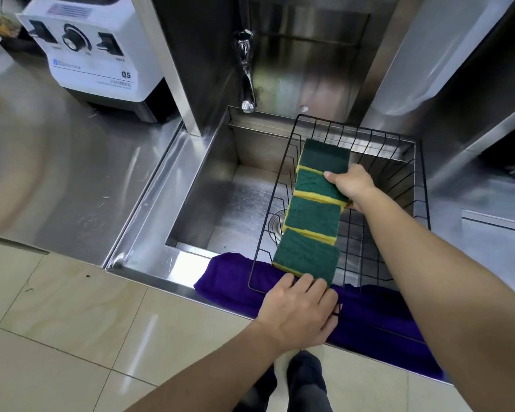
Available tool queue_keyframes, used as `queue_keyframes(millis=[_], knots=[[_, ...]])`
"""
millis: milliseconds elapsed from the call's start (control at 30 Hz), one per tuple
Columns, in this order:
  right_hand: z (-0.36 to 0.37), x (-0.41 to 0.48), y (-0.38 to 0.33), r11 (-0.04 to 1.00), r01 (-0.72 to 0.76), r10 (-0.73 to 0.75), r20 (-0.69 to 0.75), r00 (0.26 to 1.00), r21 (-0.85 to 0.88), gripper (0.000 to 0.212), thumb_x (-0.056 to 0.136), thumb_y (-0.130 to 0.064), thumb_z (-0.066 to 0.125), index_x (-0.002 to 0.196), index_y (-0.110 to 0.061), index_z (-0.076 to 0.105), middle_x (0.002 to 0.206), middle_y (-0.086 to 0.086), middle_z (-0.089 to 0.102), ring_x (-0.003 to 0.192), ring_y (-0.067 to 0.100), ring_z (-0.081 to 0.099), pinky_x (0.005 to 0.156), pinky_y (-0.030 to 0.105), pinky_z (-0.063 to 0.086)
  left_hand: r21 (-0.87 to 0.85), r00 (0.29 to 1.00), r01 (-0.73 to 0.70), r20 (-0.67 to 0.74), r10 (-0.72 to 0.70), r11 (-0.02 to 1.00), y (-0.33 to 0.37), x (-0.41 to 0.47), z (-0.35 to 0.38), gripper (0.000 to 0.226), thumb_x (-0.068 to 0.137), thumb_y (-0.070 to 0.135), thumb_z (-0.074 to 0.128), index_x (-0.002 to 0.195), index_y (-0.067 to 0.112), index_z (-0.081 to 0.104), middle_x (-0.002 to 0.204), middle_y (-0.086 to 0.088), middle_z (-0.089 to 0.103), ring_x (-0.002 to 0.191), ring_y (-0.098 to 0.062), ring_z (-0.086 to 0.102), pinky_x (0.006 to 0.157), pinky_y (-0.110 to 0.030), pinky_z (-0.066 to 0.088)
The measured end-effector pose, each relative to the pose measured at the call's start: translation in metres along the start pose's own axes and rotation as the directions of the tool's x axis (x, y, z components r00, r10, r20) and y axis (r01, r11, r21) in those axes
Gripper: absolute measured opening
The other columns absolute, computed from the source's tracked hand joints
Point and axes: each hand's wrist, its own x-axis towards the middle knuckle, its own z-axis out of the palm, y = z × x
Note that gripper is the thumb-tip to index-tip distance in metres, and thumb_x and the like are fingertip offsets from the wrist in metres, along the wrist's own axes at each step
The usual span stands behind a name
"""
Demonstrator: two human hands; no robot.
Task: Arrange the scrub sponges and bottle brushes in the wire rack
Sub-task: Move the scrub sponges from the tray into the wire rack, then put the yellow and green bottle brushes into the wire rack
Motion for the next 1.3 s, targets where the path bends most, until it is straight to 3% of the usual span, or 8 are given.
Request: queue_keyframes(millis=[133,400,533,767,967,1133,1233,1300], knots=[[0.000,-0.005,0.004,1.000,0.020,-0.020,-0.013,1.000,-0.019,0.043,0.086,-0.028,0.064,0.121,-0.005,0.054,0.125,0.014,0.061,0.114,0.032,0.057,0.099,0.041,0.047,-0.004,1.000,-0.003,-0.005,0.003,1.000,-0.001,0.000,0.000,0.019,0.082,0.031,0.055,0.068,0.017,0.054,0.063,0.002,0.048,0.058,-0.017,0.042,0.054,-0.029,0.029],[0.005,-0.026,0.009,0.864,-0.157,0.037,0.251,0.967,0.479,0.037,0.095,-0.018,0.053,0.129,-0.016,0.038,0.136,0.009,0.053,0.116,0.027,0.055,0.104,0.049,0.043,-0.003,1.000,-0.012,0.006,0.012,1.000,-0.001,0.000,0.000,0.019,0.080,0.031,0.057,0.068,0.017,0.054,0.064,0.002,0.051,0.058,-0.017,0.044,0.054,-0.029,0.032],[0.000,-0.030,0.012,0.875,-0.083,0.120,-0.048,0.992,0.477,0.076,0.092,-0.035,0.055,0.149,-0.009,0.013,0.153,0.007,0.031,0.137,0.028,0.036,0.113,0.041,0.031,0.000,1.000,-0.012,0.017,0.012,1.000,-0.002,0.001,-0.002,0.018,0.081,0.030,0.056,0.069,0.017,0.055,0.064,0.002,0.052,0.059,-0.018,0.045,0.054,-0.030,0.032],[0.011,-0.061,0.037,0.841,-0.230,0.169,0.167,0.971,0.489,0.053,0.095,-0.040,0.047,0.136,-0.006,0.040,0.121,-0.005,0.045,0.123,0.019,0.045,0.090,0.031,0.033,-0.030,0.998,-0.015,0.053,0.016,0.999,-0.001,0.002,-0.003,0.015,0.079,0.027,0.057,0.069,0.017,0.055,0.064,0.001,0.051,0.059,-0.019,0.045,0.053,-0.031,0.031],[0.010,-0.081,0.038,0.827,-0.201,0.062,0.271,0.961,0.525,0.049,0.094,-0.043,0.048,0.135,-0.016,0.046,0.134,0.001,0.055,0.121,0.024,0.053,0.093,0.037,0.043,-0.033,0.987,0.015,0.162,-0.009,0.999,0.004,0.007,-0.008,0.018,0.077,0.032,0.057,0.071,0.015,0.055,0.066,-0.001,0.052,0.061,-0.022,0.048,0.056,-0.032,0.035],[-0.029,-0.089,0.045,0.868,-0.031,0.040,-0.008,0.999,0.496,0.045,0.096,-0.034,0.048,0.131,-0.006,0.046,0.124,0.006,0.056,0.107,0.023,0.056,0.095,0.038,0.047,0.023,0.947,-0.025,0.322,0.017,0.999,0.030,0.019,-0.014,0.046,0.081,0.048,0.049,0.104,0.009,0.060,0.090,-0.007,0.062,0.086,-0.027,0.056,0.092,-0.047,0.040],[-0.075,-0.096,0.054,0.839,0.133,-0.045,-0.177,0.983,0.527,0.013,0.096,-0.017,0.049,0.103,-0.009,0.055,0.091,0.007,0.061,0.070,0.014,0.059,0.062,0.022,0.050,-0.030,0.916,-0.065,0.394,0.071,0.997,0.056,0.035,-0.012,0.049,0.082,0.051,0.042,0.104,0.011,0.060,0.086,-0.005,0.062,0.078,-0.025,0.054,0.080,-0.040,0.044],[-0.109,-0.099,0.066,0.875,0.227,-0.086,-0.326,0.942,0.427,0.008,0.094,-0.010,0.049,0.093,-0.012,0.057,0.084,0.008,0.059,0.065,0.014,0.055,0.060,0.023,0.046,-0.057,0.885,-0.089,0.455,0.105,0.994,0.069,0.046,-0.010,0.048,0.081,0.051,0.039,0.098,0.013,0.062,0.081,-0.003,0.062,0.073,-0.024,0.054,0.072,-0.037,0.044]])
